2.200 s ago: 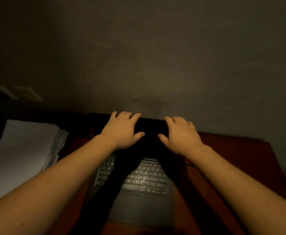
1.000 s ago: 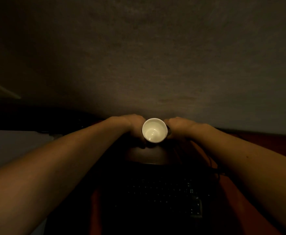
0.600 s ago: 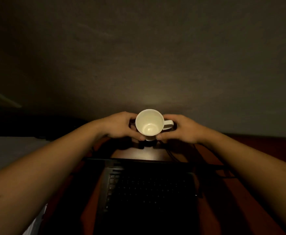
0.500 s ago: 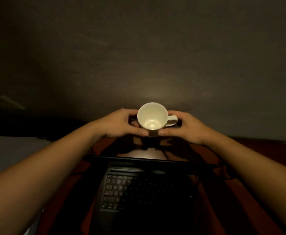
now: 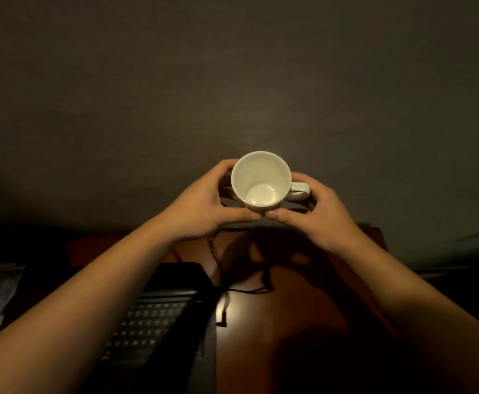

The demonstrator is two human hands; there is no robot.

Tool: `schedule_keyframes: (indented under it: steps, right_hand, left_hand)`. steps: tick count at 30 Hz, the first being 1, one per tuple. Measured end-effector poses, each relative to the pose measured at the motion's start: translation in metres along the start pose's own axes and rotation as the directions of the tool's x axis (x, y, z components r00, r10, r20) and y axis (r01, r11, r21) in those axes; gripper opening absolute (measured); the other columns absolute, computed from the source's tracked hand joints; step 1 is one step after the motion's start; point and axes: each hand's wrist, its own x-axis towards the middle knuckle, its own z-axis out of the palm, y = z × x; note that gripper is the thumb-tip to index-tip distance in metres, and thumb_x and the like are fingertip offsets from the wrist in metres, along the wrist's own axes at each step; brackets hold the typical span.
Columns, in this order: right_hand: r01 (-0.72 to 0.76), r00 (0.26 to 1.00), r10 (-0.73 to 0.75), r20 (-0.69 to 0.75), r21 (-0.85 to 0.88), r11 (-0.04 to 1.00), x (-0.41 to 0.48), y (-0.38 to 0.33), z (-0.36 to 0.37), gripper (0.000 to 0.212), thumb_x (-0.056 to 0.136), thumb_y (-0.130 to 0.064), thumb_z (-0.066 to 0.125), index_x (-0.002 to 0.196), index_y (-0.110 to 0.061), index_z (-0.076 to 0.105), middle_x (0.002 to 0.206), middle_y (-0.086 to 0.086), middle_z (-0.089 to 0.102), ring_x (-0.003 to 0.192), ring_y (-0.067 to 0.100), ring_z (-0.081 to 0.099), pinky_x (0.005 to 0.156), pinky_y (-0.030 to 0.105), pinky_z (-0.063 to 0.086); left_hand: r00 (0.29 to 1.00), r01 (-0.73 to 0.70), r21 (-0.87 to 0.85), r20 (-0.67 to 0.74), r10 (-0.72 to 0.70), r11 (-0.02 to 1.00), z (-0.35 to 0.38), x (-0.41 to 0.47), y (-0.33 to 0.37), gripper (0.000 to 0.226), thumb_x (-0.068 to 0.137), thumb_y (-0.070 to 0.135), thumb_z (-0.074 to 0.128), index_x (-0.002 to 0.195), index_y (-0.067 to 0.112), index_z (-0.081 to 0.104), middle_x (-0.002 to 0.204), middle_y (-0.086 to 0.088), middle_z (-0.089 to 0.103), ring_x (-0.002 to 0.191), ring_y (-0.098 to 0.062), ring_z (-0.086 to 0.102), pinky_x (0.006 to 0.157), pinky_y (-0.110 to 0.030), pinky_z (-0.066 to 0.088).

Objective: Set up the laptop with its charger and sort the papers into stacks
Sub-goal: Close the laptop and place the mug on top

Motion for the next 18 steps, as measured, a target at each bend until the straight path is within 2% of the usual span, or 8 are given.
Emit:
schedule_keyframes:
  steps: [5,8,12,18]
  right_hand:
    - [-0.073,0.990,0.086,-0.111,0.122,0.990,-0.029,0.038,-0.070,0.065,0.069,-0.011,0.087,0.121,-0.037,0.058,0.122,-0.011,0.065,0.113,0.003,0.062,0.083,0.022,0.055]
    - [-0.118,0.976,0.149,-0.161,0.191,0.975,-0.043,0.065,-0.104,0.068,0.070,-0.003,0.085,0.124,-0.033,0.057,0.124,-0.008,0.063,0.112,0.003,0.064,0.082,0.021,0.055]
    - [-0.209,0.952,0.254,-0.172,0.241,0.948,-0.058,0.107,-0.141,0.068,0.073,0.006,0.081,0.130,-0.023,0.054,0.123,-0.005,0.063,0.101,-0.001,0.068,0.074,0.018,0.056]
    - [-0.320,0.911,0.363,-0.196,0.218,0.922,-0.066,0.175,-0.174,0.076,0.070,-0.004,0.086,0.136,-0.020,0.052,0.131,-0.001,0.062,0.108,0.005,0.067,0.084,0.023,0.056]
  left_hand:
    - [0.998,-0.052,0.031,0.039,0.051,0.998,0.084,0.044,0.020,0.083,0.070,0.020,0.091,0.141,0.026,0.050,0.129,0.016,0.063,0.114,0.006,0.060,0.090,-0.010,0.047]
    - [0.995,-0.068,0.024,0.073,0.066,0.997,0.133,0.069,0.017,0.084,0.070,0.022,0.092,0.144,0.026,0.051,0.132,0.016,0.063,0.118,0.002,0.059,0.097,-0.018,0.048]
    - [0.990,-0.049,0.017,0.134,0.046,0.999,0.190,0.097,-0.001,0.084,0.069,0.025,0.093,0.143,0.027,0.053,0.131,0.017,0.064,0.119,0.001,0.059,0.104,-0.030,0.048]
    - [0.983,0.003,-0.001,0.183,-0.003,1.000,0.256,0.123,-0.035,0.083,0.071,0.025,0.092,0.144,0.025,0.052,0.134,0.014,0.063,0.123,-0.001,0.057,0.107,-0.039,0.048]
